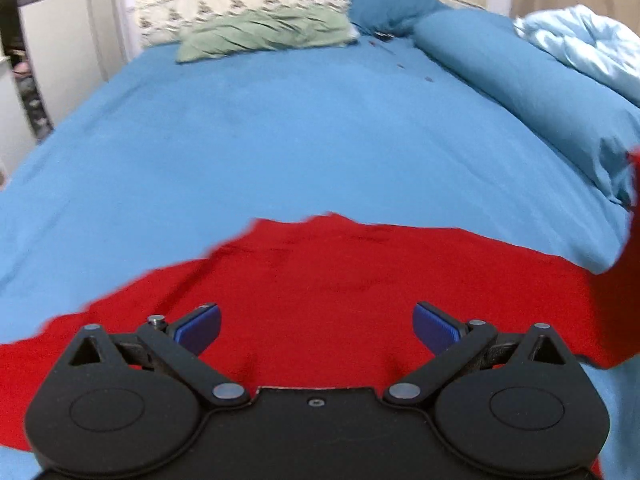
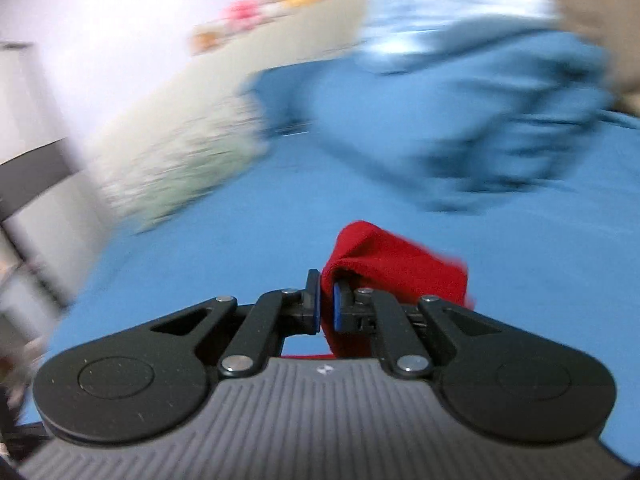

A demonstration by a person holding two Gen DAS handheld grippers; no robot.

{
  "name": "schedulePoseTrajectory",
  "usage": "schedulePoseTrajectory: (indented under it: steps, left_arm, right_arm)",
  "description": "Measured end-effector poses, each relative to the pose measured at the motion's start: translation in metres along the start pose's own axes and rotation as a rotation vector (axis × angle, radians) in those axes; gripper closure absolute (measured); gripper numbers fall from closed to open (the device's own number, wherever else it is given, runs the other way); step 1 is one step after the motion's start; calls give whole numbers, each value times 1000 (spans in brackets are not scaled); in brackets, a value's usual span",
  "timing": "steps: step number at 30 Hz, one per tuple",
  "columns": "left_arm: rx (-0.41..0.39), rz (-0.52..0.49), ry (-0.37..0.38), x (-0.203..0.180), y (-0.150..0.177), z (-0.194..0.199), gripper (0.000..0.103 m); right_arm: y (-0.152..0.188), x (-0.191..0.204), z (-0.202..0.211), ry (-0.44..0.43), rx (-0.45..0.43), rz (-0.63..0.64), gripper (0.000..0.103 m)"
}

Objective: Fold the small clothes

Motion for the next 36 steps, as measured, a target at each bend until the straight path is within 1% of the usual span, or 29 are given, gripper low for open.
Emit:
schedulePoseTrajectory:
  steps: [2, 3, 5, 6, 8, 11, 14, 15, 16, 17, 18, 19, 21, 22, 23, 25, 28, 30, 32, 33, 34, 35, 36]
  left_arm:
    - [-6, 16, -28, 31, 3, 9, 0]
    - [-5, 28, -38, 44, 7, 12, 0]
    - [5, 62, -47, 73, 18, 17, 0]
    - [13, 74, -47, 84, 23, 17, 0]
    - [29, 83, -46, 106, 38, 15, 0]
    - [49, 96, -60, 130, 53, 15, 0]
    - [61, 112, -46, 142, 61, 12, 0]
    - [65, 114, -38, 142, 64, 14, 0]
    - [69, 113, -26, 139, 64, 13, 0]
    - [72, 111, -13, 134, 60, 8, 0]
    - [72, 105, 4, 130, 59, 6, 0]
    - [71, 97, 23, 127, 60, 5, 0]
    - [72, 73, 64, 113, 57, 5, 0]
    - [79, 61, 91, 106, 57, 6, 0]
    - [93, 49, 120, 96, 56, 3, 0]
    - [108, 25, 177, 73, 52, -3, 0]
    - [97, -9, 210, 42, 44, -20, 0]
    - [91, -20, 214, 26, 42, -35, 4]
    - [102, -10, 194, 18, 42, -52, 21]
    - [109, 2, 181, 18, 43, -59, 26]
    - [113, 14, 166, 21, 43, -64, 38]
    - [117, 25, 149, 23, 45, -68, 41]
    - [115, 39, 140, 27, 46, -69, 41]
  right_arm:
    - [15, 66, -22, -132, 53, 34, 82]
    - [27, 95, -33, -184, 80, 52, 82]
    - [65, 147, -60, -274, 159, 84, 82]
    - [89, 169, -75, -303, 209, 91, 82]
    - [134, 196, -98, -329, 290, 123, 82]
    - [200, 218, -126, -321, 407, 199, 82]
    - [235, 224, -127, -320, 466, 236, 82]
    - [241, 225, -124, -327, 479, 241, 77]
    - [243, 224, -122, -327, 488, 239, 75]
    - [243, 221, -116, -329, 492, 234, 70]
    - [239, 219, -112, -339, 495, 228, 53]
    - [232, 216, -106, -335, 485, 228, 34]
    - [210, 204, -96, -313, 446, 248, 18]
    - [199, 199, -89, -296, 429, 264, 15]
    - [188, 190, -82, -269, 416, 283, 14]
    - [173, 167, -71, -193, 395, 309, 7]
    - [154, 125, -59, -58, 377, 337, 6]
    - [149, 100, -52, 0, 378, 339, 6]
    - [148, 79, -46, 40, 381, 321, 6]
    - [148, 67, -44, 54, 384, 304, 6]
    - [148, 59, -45, 66, 387, 289, 6]
    - [149, 52, -43, 82, 392, 271, 6]
    - [149, 45, -42, 92, 390, 256, 6]
Point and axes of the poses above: each gripper's, at about its wrist camera, not at the fingertips, and z roughly against the way its jaws point, x to its left, y to its underside, the point moved 7 cm from there along -z, roughly the way its jaws point
